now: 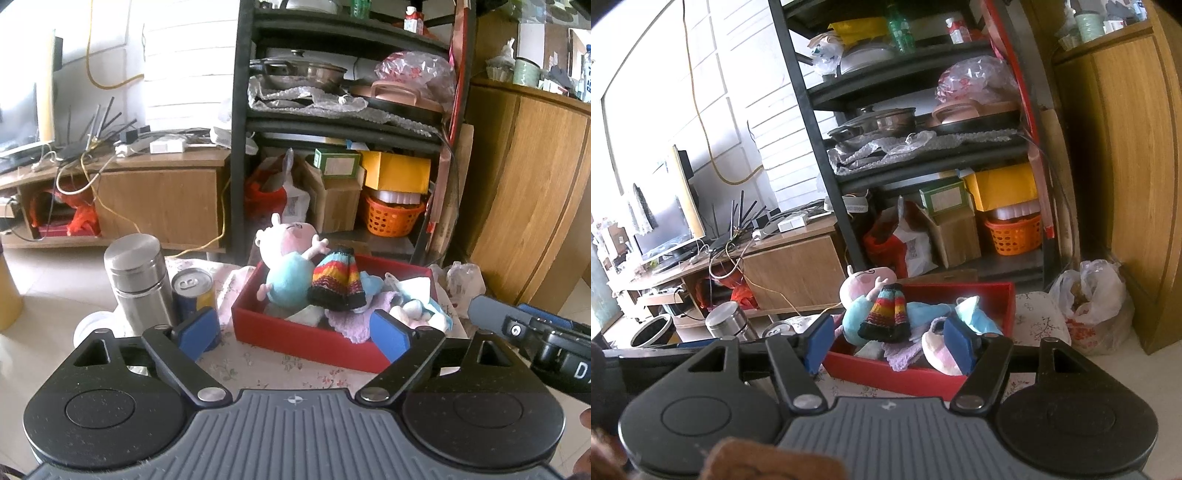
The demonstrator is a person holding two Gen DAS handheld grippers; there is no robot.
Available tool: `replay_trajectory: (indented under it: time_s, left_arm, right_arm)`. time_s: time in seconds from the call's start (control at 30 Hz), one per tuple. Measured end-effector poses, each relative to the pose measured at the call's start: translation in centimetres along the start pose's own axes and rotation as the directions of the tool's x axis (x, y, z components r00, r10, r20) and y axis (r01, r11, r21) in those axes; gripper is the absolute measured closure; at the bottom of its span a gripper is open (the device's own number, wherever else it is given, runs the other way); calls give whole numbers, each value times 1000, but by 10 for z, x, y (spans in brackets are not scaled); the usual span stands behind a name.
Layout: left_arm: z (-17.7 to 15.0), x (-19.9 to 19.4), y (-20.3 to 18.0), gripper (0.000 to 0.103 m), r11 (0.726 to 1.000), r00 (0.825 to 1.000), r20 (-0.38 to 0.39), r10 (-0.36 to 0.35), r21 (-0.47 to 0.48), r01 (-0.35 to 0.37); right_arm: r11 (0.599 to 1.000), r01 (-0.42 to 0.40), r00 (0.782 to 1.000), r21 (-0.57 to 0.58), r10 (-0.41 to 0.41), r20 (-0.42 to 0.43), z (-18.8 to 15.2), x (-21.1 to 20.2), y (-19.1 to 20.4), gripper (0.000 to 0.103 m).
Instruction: Organize soft objects
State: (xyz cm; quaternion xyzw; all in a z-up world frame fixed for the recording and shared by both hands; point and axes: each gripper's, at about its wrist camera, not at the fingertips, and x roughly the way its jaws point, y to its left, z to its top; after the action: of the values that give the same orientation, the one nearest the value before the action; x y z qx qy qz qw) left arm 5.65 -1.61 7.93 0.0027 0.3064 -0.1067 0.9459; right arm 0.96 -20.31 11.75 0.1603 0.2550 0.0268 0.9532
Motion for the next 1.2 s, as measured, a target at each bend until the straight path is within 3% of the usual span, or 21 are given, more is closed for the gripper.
replay_trajectory:
  time_s: [0.57,1.0,1.2]
  left_arm:
    - [-1,0,-8,15,1000,1000,12,-10,-2,10]
    - [-3,-8,-15,16,998,997,56,48,27,-50]
    - [-1,-11,-17,16,999,997,70,42,20,-43]
  right_arm:
    - [999,49,999,1,-49,18,0,5,-1,65]
    - [999,42,999,22,-42,34,-2,4,-1,65]
    - [998,44,999,43,-45,25,-2,5,-5,64]
